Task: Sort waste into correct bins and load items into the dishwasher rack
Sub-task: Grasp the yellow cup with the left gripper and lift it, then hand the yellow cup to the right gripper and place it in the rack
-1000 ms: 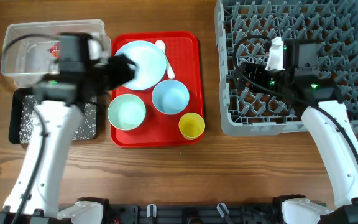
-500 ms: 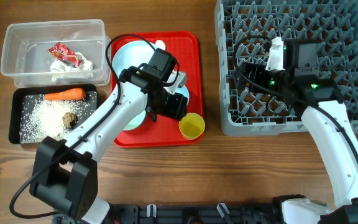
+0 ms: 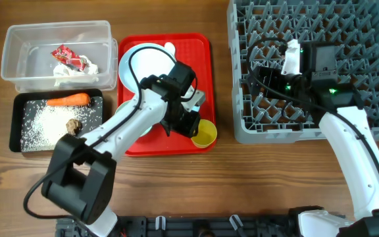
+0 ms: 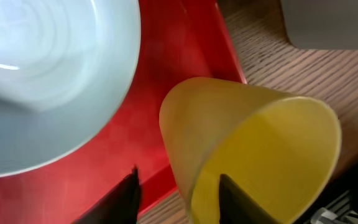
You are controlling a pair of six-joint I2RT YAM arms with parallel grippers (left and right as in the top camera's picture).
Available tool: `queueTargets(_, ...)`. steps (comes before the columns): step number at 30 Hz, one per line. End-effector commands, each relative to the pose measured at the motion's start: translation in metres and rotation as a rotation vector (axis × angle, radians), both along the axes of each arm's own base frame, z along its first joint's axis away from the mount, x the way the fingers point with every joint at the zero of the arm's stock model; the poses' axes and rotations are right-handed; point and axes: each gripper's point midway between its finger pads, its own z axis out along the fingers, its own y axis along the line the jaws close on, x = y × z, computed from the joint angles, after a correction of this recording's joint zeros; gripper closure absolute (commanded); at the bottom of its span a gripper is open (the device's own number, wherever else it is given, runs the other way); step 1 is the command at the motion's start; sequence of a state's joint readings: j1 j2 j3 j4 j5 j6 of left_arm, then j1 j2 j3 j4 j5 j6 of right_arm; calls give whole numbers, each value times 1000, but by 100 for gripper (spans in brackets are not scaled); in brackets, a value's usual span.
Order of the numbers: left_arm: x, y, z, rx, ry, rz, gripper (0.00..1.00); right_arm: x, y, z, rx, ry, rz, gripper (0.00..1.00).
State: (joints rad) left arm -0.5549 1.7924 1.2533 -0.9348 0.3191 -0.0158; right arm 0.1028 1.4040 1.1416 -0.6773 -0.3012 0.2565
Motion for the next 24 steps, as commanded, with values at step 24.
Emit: queueTargets(24,58,23,189,-932,-20,160,96,-17,89,95,436,-316,548,0)
